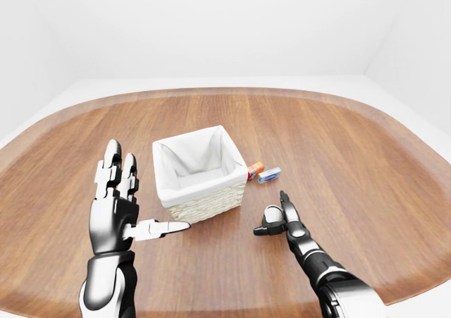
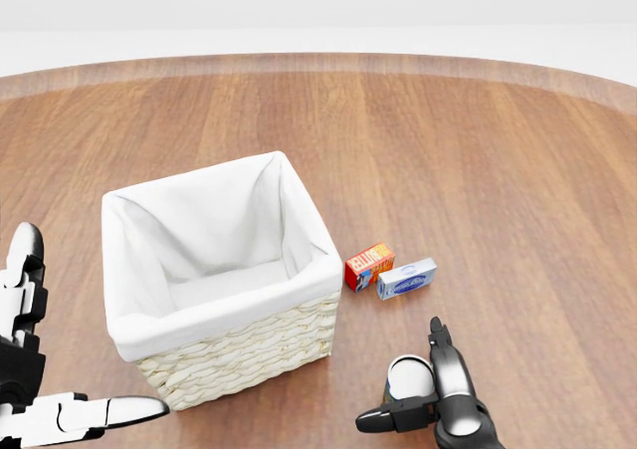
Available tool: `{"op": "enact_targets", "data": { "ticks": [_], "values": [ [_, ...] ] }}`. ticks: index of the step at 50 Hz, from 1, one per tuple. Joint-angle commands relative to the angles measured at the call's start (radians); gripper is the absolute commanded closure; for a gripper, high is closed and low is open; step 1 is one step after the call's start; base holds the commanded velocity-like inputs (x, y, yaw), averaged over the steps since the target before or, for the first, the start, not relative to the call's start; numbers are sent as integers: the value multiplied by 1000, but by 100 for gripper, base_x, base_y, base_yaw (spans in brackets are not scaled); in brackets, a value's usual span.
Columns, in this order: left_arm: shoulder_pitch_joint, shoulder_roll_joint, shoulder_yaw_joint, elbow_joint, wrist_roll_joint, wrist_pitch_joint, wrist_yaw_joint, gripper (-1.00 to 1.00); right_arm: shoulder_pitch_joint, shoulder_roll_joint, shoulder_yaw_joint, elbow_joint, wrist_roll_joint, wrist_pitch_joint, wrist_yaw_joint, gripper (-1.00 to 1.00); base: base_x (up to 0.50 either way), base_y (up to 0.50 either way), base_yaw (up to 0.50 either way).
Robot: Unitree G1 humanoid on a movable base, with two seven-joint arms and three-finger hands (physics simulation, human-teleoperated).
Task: Pick up the alphabet soup and put it in the basket.
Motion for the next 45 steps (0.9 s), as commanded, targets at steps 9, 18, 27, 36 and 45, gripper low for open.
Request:
{"op": "enact_targets", "data": {
  "ticks": [9, 18, 27, 36, 45],
  "values": [
    [8, -4, -1, -10, 0, 0, -5, -100, 10, 9, -8, 111, -48, 0, -72, -100, 0, 0, 0],
    [7, -4, 2, -11, -2, 0, -7, -100, 12, 5, 17, 125, -156, 0, -240, -100, 0, 0, 0],
    [4, -3, -6, 1, 4, 0, -4, -100, 11, 6, 2, 127, -172, 0, -249, -100, 0, 0, 0],
    [4, -1, -14, 4, 6, 0, 0, -100, 17, 7, 5, 128, -178, 0, -244, 100, 0, 0, 0],
    [4, -1, -13, 4, 5, 0, 1, -100, 17, 8, 1, 128, -176, 0, -237, 100, 0, 0, 0]
  ]
}}
